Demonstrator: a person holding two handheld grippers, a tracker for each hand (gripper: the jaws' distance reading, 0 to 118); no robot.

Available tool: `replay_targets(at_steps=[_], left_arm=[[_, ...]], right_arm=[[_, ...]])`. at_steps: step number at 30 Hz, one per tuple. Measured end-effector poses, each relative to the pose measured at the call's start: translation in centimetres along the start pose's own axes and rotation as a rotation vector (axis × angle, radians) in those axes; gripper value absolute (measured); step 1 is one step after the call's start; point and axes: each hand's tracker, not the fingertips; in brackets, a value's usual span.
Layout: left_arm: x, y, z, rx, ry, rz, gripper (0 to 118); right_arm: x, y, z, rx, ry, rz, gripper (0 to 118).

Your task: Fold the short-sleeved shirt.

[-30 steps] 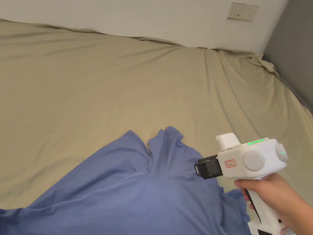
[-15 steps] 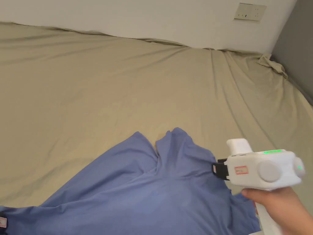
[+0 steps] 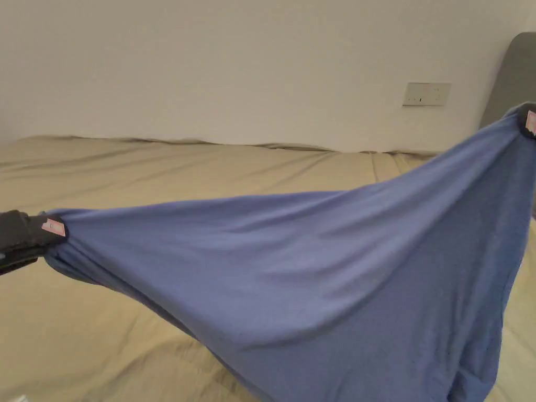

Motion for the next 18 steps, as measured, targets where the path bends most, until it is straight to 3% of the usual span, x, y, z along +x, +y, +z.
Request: replay_targets(at_steps=[3,7,13,18], left_arm=[[4.8,5.7,-0.1,0.143,0.066,-0.113,4],[10.2,12.6,-1.1,0.194,0.089,-0.135,4],[14.8,19.3,-3.4,0.247,0.17,-0.27,4],[16.1,21.7,-4.5,0.248,0.184,-0.288,4]], right_arm=[[1.6,4.9,-0.2,0.059,-0.069,0.011,4],[2.6,10.6,-2.0,0.07,-0.183,0.043,4],[5.2,16.1,-6.7,0.063,-0.221,-0.007,4],[6.4,18.5,-9.3,0.025,-0.205,-0.062,4]])
